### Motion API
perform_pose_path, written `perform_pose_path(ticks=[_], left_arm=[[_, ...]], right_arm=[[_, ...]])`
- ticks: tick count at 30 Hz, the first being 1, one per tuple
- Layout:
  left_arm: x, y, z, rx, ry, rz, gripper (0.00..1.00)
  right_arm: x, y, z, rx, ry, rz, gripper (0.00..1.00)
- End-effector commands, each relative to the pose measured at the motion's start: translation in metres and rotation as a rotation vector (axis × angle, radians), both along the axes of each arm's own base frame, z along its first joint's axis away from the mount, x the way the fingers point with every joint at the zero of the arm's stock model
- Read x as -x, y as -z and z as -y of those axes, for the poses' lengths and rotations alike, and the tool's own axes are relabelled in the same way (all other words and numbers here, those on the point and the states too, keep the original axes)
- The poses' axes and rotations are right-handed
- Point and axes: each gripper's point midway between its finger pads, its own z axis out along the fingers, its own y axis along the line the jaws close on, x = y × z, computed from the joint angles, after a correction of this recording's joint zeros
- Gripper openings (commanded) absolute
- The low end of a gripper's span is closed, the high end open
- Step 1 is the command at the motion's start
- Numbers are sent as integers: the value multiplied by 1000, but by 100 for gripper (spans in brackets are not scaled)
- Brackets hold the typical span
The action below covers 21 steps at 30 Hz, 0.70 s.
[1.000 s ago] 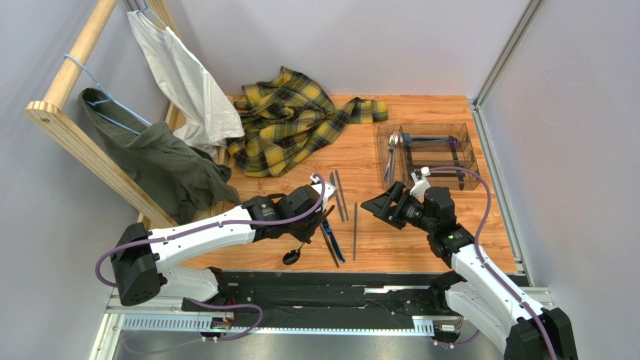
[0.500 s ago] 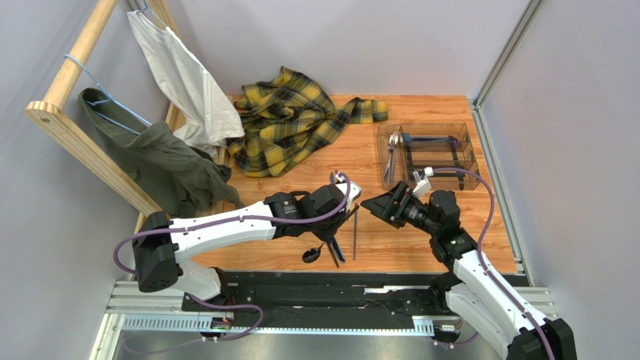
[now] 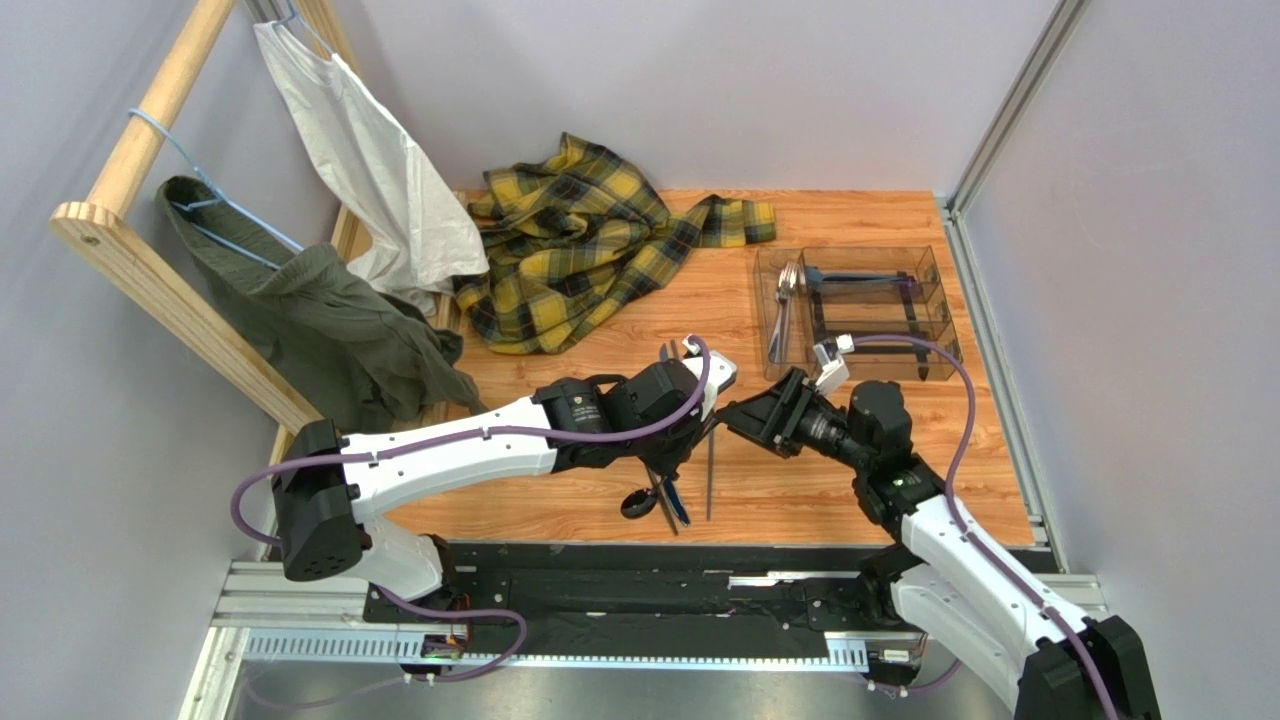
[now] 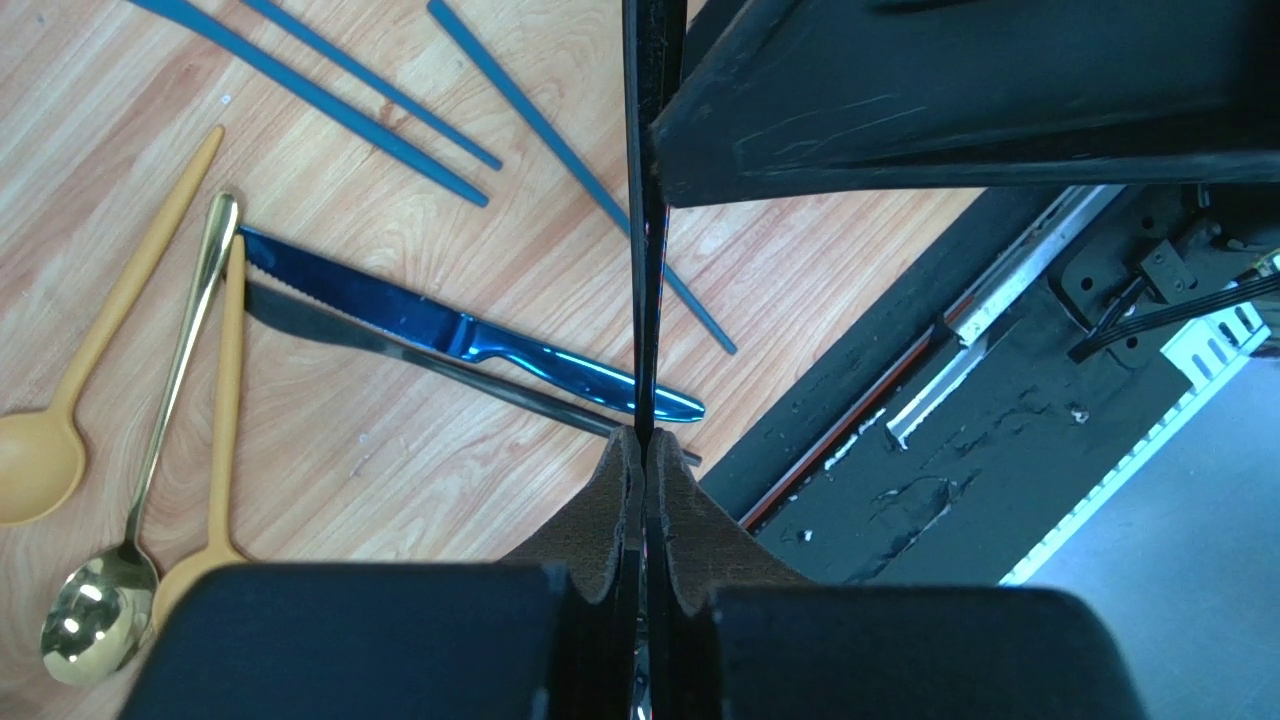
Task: Sort the eating utensils into containers
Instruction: Pick up the spoon from the center of the board.
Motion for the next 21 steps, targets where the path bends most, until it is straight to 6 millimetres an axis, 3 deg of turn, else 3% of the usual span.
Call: perform_pose_path(ticks=[1, 2, 7, 10, 14, 17, 21], left_arm=[[0, -22, 15, 65, 19, 23, 0], [0, -23, 16, 70, 21, 21, 0], [1, -22, 18, 71, 23, 15, 0], [4, -21, 19, 68, 30, 15, 0], [3, -17, 16, 59, 23, 17, 0], [3, -16, 15, 53, 18, 18, 0], [2, -15, 12, 41, 11, 23, 0]], right_arm=[[-3, -10, -7, -34, -8, 41, 59], [-3, -7, -9, -29, -6, 33, 54], [-6, 9, -15, -22, -6, 0, 50], [-7, 16, -18, -32, -14, -21, 37], [-7, 17, -20, -38, -24, -28, 11], [-7, 13, -19, -41, -20, -19, 0], [-7, 11, -16, -30, -1, -7, 0]])
